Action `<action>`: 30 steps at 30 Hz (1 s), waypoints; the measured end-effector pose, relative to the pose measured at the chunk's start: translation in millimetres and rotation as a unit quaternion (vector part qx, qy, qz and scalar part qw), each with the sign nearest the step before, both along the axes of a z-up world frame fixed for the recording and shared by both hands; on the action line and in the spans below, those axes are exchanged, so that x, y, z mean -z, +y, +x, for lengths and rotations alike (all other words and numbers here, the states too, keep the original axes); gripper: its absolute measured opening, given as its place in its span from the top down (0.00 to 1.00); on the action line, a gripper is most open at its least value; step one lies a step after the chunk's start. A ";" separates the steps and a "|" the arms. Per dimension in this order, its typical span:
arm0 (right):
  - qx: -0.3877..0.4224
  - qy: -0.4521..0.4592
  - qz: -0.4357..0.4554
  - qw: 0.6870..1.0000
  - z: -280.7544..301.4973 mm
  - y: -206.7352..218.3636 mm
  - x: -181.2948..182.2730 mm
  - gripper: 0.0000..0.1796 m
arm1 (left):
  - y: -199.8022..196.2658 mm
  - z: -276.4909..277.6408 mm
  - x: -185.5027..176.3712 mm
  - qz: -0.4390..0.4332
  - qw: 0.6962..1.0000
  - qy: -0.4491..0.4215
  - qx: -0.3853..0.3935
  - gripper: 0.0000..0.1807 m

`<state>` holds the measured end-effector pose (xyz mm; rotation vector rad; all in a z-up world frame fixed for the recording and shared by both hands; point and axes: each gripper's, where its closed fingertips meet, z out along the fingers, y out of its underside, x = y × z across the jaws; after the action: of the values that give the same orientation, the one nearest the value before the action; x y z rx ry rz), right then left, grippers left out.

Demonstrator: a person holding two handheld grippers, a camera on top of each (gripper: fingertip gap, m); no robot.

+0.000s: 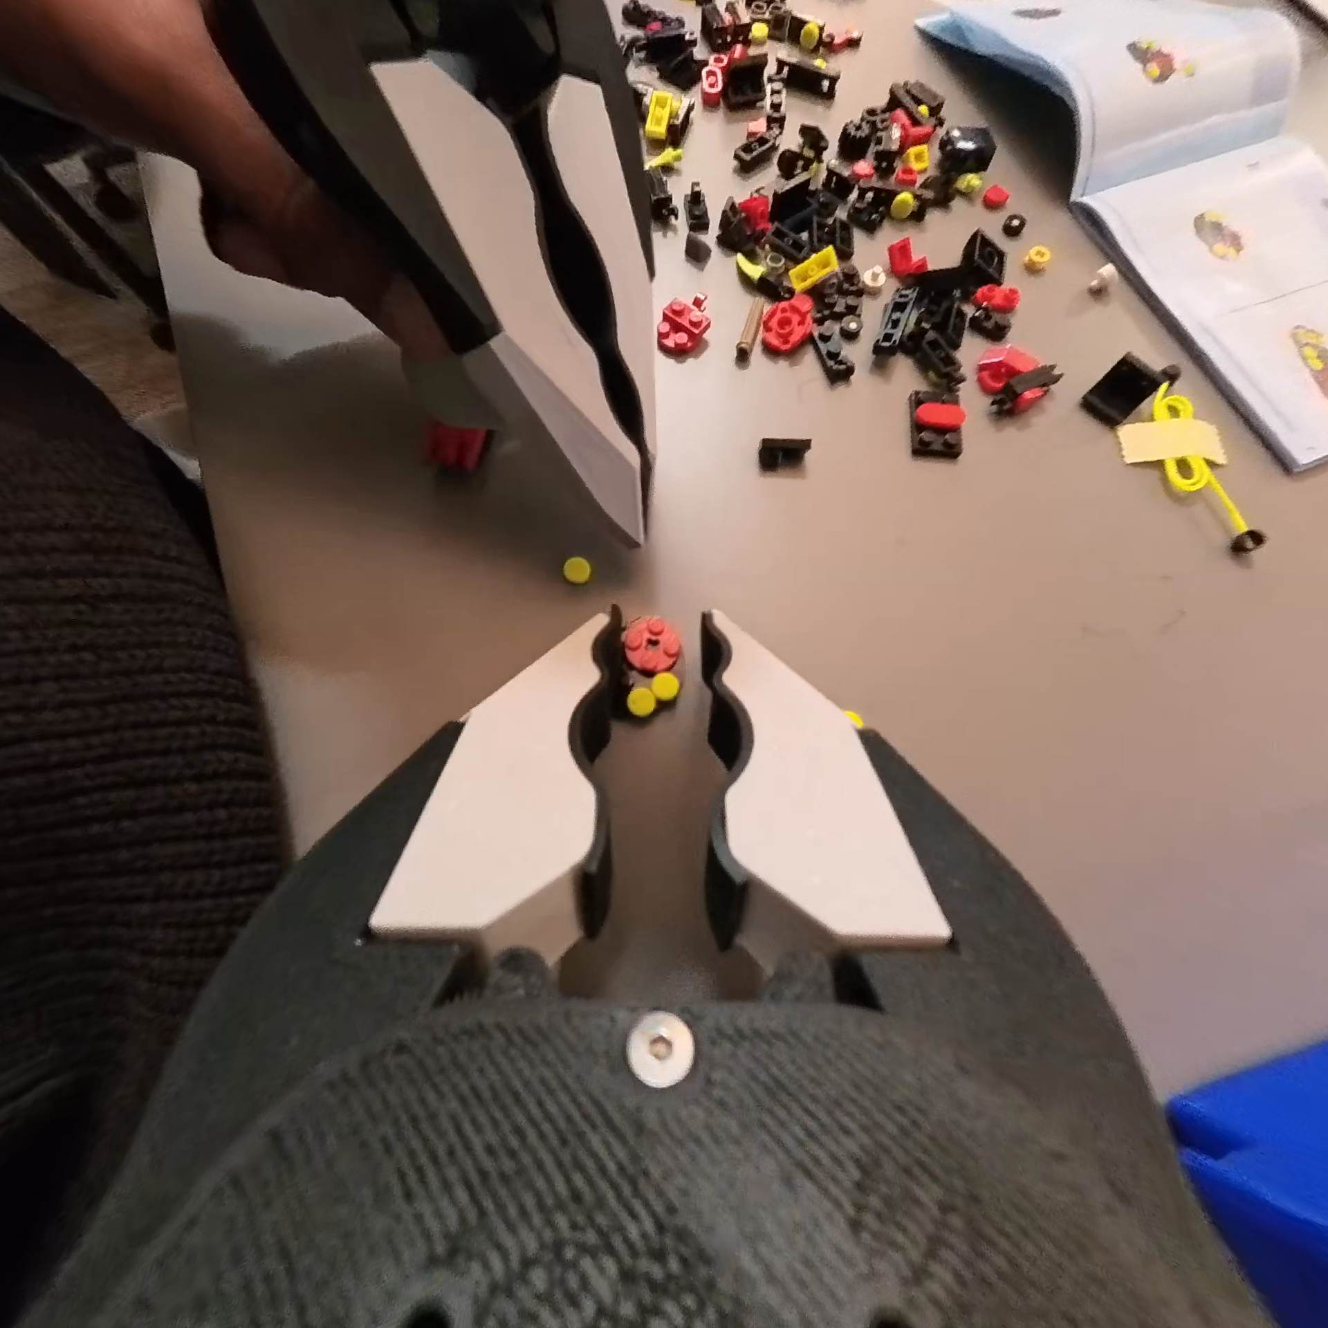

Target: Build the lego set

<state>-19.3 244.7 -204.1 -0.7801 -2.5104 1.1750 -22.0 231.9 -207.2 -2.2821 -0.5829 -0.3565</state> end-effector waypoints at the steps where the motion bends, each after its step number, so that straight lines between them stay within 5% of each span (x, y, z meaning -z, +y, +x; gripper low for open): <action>1: -0.001 0.006 0.002 1.000 -0.6 0.2 -1.2 0.88 | -2.1 -0.3 1.2 -0.001 1.000 -0.001 0.001 1.00; 13: -0.015 -0.017 0.036 0.999 10.8 3.0 9.4 0.81 | -8.4 22.6 7.3 -0.023 0.993 0.064 0.096 0.94; 30: -0.010 -0.033 0.020 0.999 11.4 5.8 10.2 0.82 | -8.0 24.1 9.3 -0.040 0.989 0.095 0.106 0.98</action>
<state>-7.9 250.5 -214.3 -0.7984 -2.5933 1.1192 2.1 223.9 -216.4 -2.4294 -0.2617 -0.2171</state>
